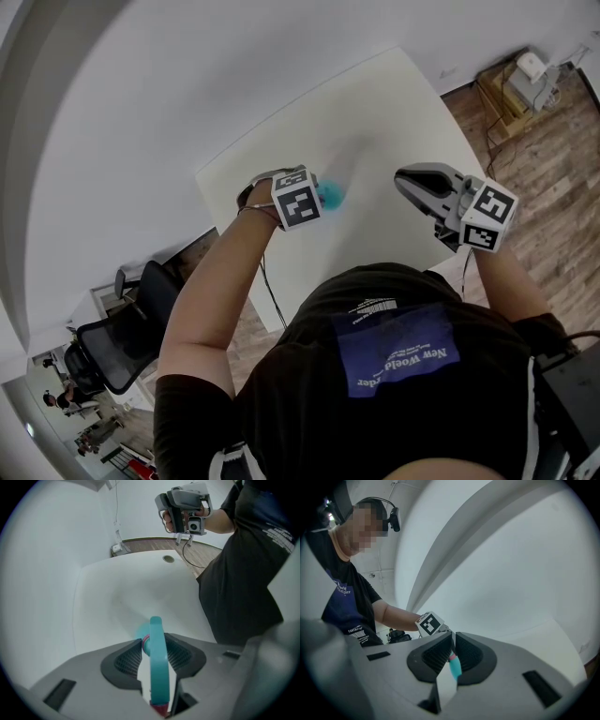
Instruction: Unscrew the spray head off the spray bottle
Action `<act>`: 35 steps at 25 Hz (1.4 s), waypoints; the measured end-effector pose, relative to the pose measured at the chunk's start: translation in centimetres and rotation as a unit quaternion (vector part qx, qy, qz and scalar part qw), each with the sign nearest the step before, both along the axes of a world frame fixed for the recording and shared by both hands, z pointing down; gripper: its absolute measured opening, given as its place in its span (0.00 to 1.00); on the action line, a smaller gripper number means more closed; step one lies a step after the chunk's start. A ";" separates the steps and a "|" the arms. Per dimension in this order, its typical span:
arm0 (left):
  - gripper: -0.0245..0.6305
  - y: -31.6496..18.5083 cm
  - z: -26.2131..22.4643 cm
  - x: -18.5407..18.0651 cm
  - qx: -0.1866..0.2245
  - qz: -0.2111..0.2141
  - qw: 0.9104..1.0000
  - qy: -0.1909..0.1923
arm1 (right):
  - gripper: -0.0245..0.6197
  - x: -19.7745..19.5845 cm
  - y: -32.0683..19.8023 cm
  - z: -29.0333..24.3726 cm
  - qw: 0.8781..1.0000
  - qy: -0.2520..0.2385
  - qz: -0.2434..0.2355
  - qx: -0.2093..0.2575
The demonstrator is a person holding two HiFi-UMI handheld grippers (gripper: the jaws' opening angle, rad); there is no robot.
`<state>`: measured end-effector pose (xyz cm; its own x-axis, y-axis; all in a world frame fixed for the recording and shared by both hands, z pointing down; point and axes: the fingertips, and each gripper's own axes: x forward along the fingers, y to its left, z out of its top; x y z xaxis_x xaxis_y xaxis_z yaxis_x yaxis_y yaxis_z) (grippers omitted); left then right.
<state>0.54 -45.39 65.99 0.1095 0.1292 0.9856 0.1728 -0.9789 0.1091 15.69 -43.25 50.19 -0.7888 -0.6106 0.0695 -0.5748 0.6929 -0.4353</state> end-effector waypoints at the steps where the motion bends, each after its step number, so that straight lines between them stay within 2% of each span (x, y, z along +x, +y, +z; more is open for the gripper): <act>1: 0.26 0.0 -0.1 0.1 0.003 -0.005 1.000 0.007 | 0.04 -0.1 0.1 -0.2 1.000 0.000 0.000 0.001; 4: 0.25 0.0 -0.5 0.1 0.013 -0.019 0.999 0.039 | 0.04 -0.2 0.1 -0.6 1.000 0.005 -0.002 0.006; 7: 0.25 0.3 -1.4 0.3 0.006 -0.062 0.993 0.096 | 0.04 -0.2 0.0 -1.1 1.000 0.010 -0.004 0.010; 9: 0.25 0.3 -2.9 0.3 0.003 -0.098 0.985 0.143 | 0.04 -0.5 0.1 -1.6 1.000 0.013 -0.005 0.013; 11: 0.25 0.4 -5.2 0.4 -0.003 -0.132 0.971 0.199 | 0.04 -0.8 0.2 -2.0 1.000 0.016 -0.008 0.016; 13: 0.25 0.6 -7.7 0.8 -0.015 -0.165 0.950 0.265 | 0.04 -1.1 0.3 -2.3 1.000 0.019 -0.012 0.019; 15: 0.25 1.0 -10.5 1.1 -0.026 -0.190 0.924 0.332 | 0.04 -1.3 0.3 -2.7 0.999 0.021 -0.017 0.023; 18: 0.25 1.8 -15.0 0.6 -0.037 -0.218 0.877 0.426 | 0.04 -2.0 0.5 -3.9 0.999 0.020 -0.032 0.029; 20: 0.25 2.2 -17.6 -0.2 -0.044 -0.236 0.846 0.476 | 0.04 -2.6 0.6 -5.0 0.998 0.016 -0.047 0.036; 23: 0.25 2.6 -21.2 -1.3 -0.056 -0.256 0.802 0.537 | 0.18 -3.6 0.7 -7.4 0.995 -0.004 -0.088 0.046; 26: 0.25 3.3 -24.1 -2.5 -0.077 -0.273 0.759 0.586 | 0.41 -4.9 1.3 -9.6 0.988 -0.029 -0.142 0.053; 29: 0.25 4.5 -25.9 -3.3 -0.096 -0.278 0.731 0.615 | 0.53 -6.4 2.0 -11.0 0.981 -0.018 -0.184 0.067; 31: 0.25 5.3 -26.9 -3.7 -0.106 -0.276 0.718 0.630 | 0.60 -7.5 2.5 -11.9 0.975 -0.005 -0.207 0.076; 35: 0.25 7.1 -28.7 -4.9 -0.122 -0.271 0.693 0.657 | 0.67 -10.3 3.7 -13.3 0.963 0.020 -0.250 0.094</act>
<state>-4.38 -38.32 37.28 0.9891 -0.1369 -0.0546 -0.1061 -0.9186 0.3806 5.40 -39.58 36.85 -0.9868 -0.1589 0.0315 -0.1616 0.9524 -0.2584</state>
